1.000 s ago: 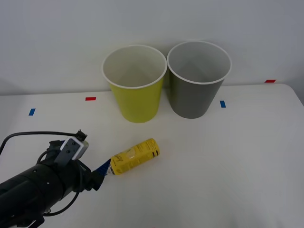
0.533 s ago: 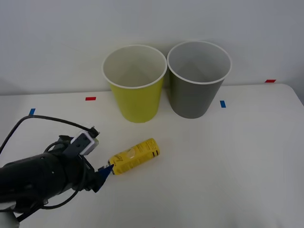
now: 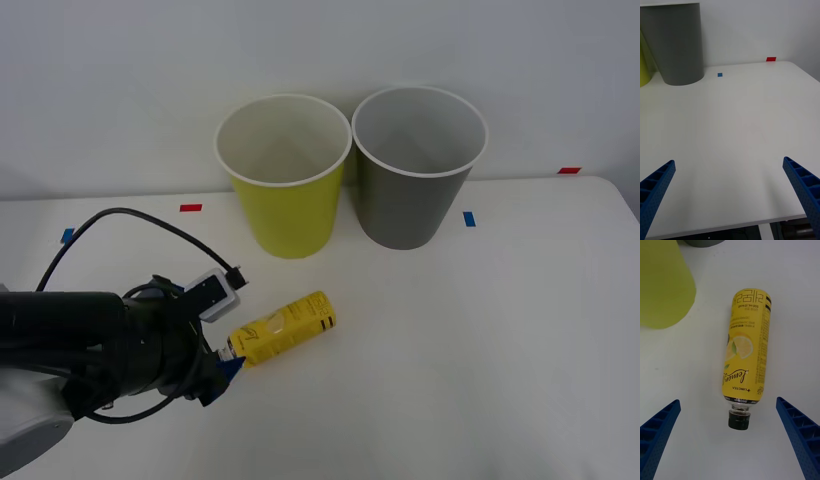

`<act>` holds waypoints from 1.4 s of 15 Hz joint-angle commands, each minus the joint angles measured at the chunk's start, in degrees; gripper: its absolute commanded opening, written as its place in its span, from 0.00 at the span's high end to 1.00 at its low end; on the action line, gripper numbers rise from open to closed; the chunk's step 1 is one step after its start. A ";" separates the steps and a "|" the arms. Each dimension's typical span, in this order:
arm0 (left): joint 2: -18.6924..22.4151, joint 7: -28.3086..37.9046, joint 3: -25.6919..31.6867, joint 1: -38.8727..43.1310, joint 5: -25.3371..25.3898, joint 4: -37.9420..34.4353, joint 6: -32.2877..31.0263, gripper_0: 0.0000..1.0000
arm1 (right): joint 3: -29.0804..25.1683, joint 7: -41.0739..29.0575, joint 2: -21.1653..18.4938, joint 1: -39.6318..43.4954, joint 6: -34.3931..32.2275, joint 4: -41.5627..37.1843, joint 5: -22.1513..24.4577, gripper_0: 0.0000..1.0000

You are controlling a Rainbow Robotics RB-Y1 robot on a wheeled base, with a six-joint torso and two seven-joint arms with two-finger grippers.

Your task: Put cans in the gray bin and PET bottles in the light green bin.

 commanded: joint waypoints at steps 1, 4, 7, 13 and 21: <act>-2.04 -0.48 -6.33 -4.87 -5.38 0.23 5.88 0.15 | 0.00 0.00 0.00 0.00 0.00 0.00 0.00 0.00; -3.80 0.57 -10.02 -11.37 -5.38 4.28 7.99 0.14 | 0.00 0.00 0.00 0.00 0.00 0.00 0.00 0.00; -6.70 0.75 -10.02 -12.60 -3.88 6.56 7.90 0.15 | 0.00 0.00 0.00 0.00 0.00 0.00 0.00 0.00; -11.18 -0.57 -10.20 -12.86 -4.85 7.62 10.72 0.15 | 0.00 0.00 0.00 0.00 0.00 0.00 0.00 0.00; -17.77 -2.41 -16.00 -20.69 -9.51 18.52 10.80 0.15 | 0.00 0.00 0.00 0.00 0.00 0.00 0.00 0.00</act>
